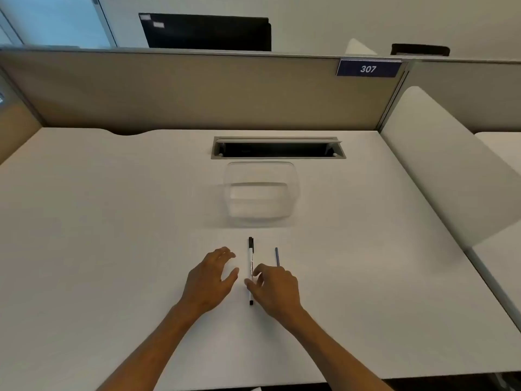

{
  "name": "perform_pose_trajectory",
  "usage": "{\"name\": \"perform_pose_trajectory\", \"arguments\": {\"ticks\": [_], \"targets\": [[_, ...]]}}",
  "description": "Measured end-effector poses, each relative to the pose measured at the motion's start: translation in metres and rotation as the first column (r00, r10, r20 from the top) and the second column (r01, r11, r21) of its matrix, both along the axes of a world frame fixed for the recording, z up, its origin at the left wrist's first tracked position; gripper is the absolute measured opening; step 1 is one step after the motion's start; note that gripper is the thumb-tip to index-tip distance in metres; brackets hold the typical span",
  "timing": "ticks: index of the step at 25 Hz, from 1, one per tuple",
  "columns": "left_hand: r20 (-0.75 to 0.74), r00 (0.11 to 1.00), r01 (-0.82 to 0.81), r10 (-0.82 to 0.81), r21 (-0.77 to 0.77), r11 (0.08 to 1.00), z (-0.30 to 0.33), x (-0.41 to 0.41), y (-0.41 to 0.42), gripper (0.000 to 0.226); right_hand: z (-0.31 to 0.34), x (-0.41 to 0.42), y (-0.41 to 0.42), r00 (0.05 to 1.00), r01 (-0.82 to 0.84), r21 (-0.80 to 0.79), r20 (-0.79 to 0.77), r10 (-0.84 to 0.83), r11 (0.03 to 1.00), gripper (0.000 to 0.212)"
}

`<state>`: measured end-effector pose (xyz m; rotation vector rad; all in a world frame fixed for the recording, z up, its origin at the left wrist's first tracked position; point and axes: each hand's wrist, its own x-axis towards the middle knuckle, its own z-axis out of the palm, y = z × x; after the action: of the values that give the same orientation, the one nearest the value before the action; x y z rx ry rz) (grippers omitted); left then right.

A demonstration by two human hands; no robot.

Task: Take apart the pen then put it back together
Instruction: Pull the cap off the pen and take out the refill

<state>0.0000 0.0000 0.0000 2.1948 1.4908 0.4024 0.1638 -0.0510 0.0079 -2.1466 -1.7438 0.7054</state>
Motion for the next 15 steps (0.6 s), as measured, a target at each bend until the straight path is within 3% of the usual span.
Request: {"name": "perform_pose_trajectory", "arguments": {"ticks": [12, 15], "targets": [[-0.053, 0.998, 0.024, -0.021, 0.051, 0.998, -0.012, -0.003, -0.013, 0.062, -0.011, -0.012, -0.006, 0.99, 0.121, 0.06, 0.066, -0.125, 0.991, 0.036], [-0.131, 0.99, 0.08, -0.051, 0.22, 0.972, -0.01, -0.002, -0.011, 0.046, -0.009, -0.007, -0.008, 0.984, 0.171, 0.108, 0.032, -0.175, 0.979, 0.038]]}}
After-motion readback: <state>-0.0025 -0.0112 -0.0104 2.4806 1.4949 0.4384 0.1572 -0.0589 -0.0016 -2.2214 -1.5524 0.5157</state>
